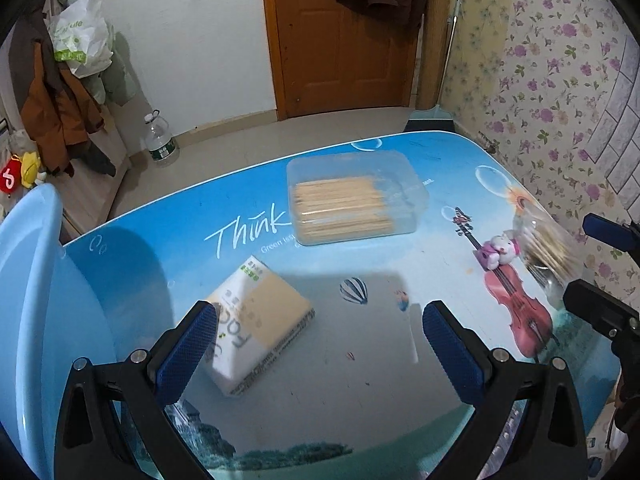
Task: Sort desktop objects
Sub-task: 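Close the left gripper on the tissue pack while the right gripper grasps the cotton swab bag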
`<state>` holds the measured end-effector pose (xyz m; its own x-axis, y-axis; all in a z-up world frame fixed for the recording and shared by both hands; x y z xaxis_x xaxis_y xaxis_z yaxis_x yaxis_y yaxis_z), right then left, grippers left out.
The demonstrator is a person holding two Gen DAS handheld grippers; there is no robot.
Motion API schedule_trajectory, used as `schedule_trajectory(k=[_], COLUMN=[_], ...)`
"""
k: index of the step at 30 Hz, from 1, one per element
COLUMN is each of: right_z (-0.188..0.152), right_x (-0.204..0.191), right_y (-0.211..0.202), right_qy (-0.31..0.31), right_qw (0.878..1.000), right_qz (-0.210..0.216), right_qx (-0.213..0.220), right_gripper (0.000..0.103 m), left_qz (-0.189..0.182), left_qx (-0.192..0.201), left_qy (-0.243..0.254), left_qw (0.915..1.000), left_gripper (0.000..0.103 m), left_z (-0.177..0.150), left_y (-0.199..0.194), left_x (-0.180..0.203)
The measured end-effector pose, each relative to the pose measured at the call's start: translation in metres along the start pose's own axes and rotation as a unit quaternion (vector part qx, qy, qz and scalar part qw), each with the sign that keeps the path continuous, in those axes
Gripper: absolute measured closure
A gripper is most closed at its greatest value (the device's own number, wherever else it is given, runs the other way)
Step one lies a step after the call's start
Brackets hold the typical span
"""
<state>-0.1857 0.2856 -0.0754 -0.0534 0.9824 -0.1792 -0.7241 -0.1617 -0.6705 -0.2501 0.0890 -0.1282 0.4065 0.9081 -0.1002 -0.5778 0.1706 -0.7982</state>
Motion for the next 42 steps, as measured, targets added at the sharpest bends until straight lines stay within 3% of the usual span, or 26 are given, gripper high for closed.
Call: schedule_trajectory(k=[18, 24, 42], right_z=[0.005, 0.005, 0.001], right_x=[0.001, 0.005, 0.012], right_y=[0.028, 0.036, 0.054], right_qy=[0.001, 0.005, 0.026], right_qw=[1.000, 0.999, 0.996], right_qz=[0.002, -0.002, -0.020], right_qx=[-0.027, -0.042, -0.080], right_gripper=[0.003, 0.003, 0.003], left_qz=[0.041, 0.040, 0.040], left_qx=[-0.019, -0.034, -0.029], left_qy=[-0.027, -0.041, -0.053], left_qw=[0.9986, 0.9978, 0.9974], left_gripper=[0.000, 0.000, 0.000], left_z=[0.007, 0.006, 0.001], left_y=[0.022, 0.028, 0.026], left_x=[-0.019, -0.026, -0.024])
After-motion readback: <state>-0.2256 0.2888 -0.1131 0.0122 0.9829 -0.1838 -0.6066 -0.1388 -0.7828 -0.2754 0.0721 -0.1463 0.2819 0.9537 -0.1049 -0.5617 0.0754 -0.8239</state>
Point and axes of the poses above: each gripper's, at about its wrist camera, not at the fingertips, and y roughly the way its jaws point, x to its right, z to its top, the point moved 3 cm from there along y, roughly the way its jaws point, and after that the axes turned 7 degrees about y, right-handed, at the moved point
